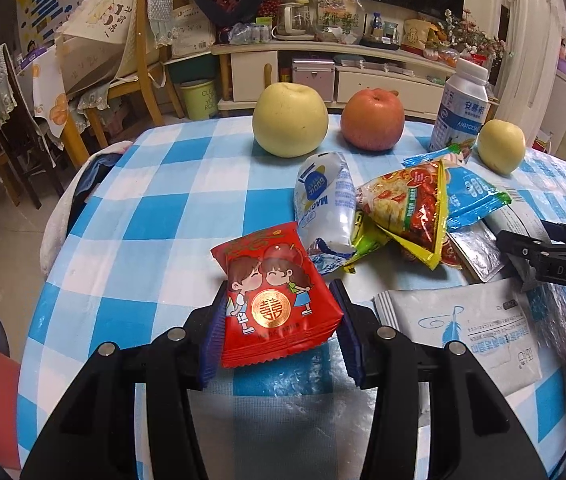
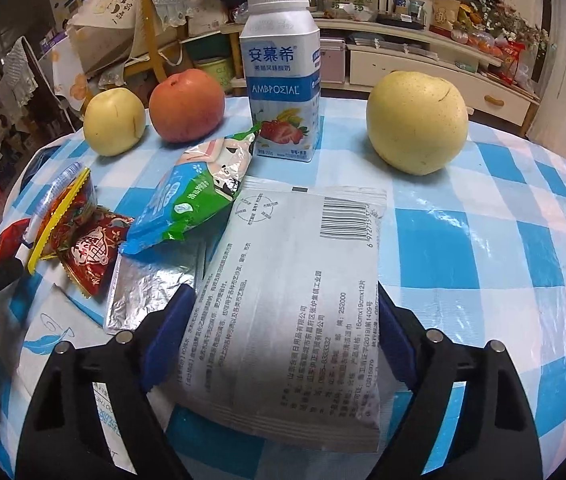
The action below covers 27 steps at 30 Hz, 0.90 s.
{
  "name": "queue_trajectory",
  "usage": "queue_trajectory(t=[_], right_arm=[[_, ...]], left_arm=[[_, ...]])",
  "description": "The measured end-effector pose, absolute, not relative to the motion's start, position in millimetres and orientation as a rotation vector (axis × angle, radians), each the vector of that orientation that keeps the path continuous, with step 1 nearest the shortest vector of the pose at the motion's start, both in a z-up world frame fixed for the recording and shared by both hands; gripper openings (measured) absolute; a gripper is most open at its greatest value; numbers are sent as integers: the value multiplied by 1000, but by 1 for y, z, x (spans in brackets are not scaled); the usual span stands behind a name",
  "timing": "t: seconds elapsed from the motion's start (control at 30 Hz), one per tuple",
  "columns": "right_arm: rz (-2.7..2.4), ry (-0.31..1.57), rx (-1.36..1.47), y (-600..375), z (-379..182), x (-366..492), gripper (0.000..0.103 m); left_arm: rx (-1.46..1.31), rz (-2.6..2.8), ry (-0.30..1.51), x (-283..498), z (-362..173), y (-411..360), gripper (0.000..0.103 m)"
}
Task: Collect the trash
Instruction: 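Grasp the red wedding-candy packet with the left gripper while the right grasps the white printed bag, then lift the red packet and white bag and carry them over the pink bucket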
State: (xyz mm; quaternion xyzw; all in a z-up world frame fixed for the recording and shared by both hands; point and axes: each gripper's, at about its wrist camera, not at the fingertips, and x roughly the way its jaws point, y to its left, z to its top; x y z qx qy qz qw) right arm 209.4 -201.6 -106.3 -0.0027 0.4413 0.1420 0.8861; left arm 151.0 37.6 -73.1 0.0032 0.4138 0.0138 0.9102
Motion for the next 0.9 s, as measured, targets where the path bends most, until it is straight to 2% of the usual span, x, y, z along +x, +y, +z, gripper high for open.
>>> queue_trajectory(t=[0.13, 0.2, 0.43, 0.9], right_arm=[[263, 927, 21, -203, -106, 208, 86], [220, 963, 29, -195, -108, 212, 100], [60, 987, 77, -185, -109, 223, 100], [120, 997, 54, -191, -110, 229, 99]], left_arm=[[2, 28, 841, 149, -69, 39, 49], [-12, 26, 838, 150, -68, 41, 49], [-58, 25, 834, 149, -63, 54, 50], [-149, 3, 822, 148, -52, 71, 50]])
